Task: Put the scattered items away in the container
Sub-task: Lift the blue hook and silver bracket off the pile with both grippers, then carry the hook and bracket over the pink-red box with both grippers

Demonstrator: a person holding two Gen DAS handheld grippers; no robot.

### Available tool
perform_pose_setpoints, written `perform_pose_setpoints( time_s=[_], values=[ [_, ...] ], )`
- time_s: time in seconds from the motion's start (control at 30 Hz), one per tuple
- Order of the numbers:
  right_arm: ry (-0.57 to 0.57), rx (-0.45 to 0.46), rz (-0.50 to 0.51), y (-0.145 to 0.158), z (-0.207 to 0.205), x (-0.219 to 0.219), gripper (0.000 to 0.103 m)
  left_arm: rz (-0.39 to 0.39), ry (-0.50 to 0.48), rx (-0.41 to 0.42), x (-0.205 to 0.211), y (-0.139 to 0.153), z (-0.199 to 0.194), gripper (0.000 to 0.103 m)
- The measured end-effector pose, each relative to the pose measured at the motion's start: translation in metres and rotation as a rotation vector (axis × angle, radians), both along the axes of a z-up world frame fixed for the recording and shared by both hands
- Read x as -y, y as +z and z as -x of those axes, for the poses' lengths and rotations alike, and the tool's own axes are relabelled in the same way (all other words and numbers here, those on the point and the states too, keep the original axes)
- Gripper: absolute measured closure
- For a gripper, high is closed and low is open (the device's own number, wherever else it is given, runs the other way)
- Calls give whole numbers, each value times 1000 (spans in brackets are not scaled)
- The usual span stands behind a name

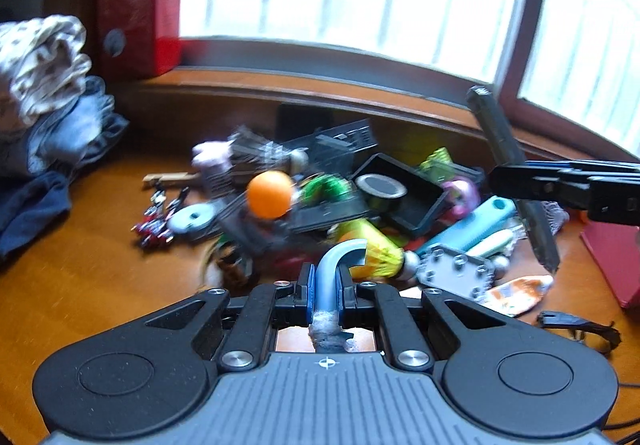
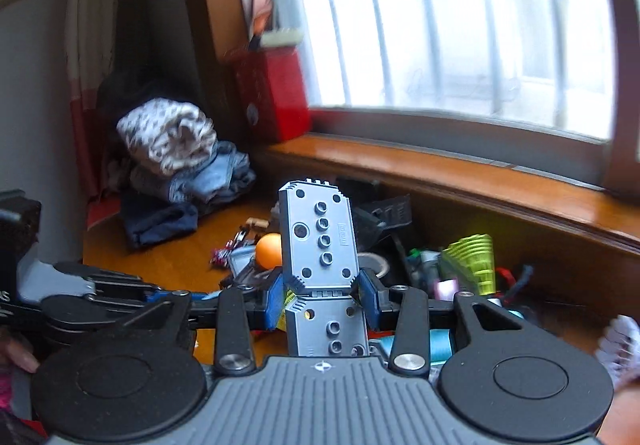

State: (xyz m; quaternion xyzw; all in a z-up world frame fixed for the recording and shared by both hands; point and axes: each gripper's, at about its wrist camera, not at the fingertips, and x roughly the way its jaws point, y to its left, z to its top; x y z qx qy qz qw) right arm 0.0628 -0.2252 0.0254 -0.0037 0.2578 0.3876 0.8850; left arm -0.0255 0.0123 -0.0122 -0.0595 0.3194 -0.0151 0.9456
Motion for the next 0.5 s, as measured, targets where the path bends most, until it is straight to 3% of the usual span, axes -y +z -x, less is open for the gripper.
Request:
perform_pose_setpoints(
  time_s=[0.27,0.5],
  values=[
    [-194,63,-62,29,37,64,61,12,-146,66,42,18,-1,91],
    [-328,31,-65,23,60,111,61,-2,-246,71,84,23,-1,91]
  ],
)
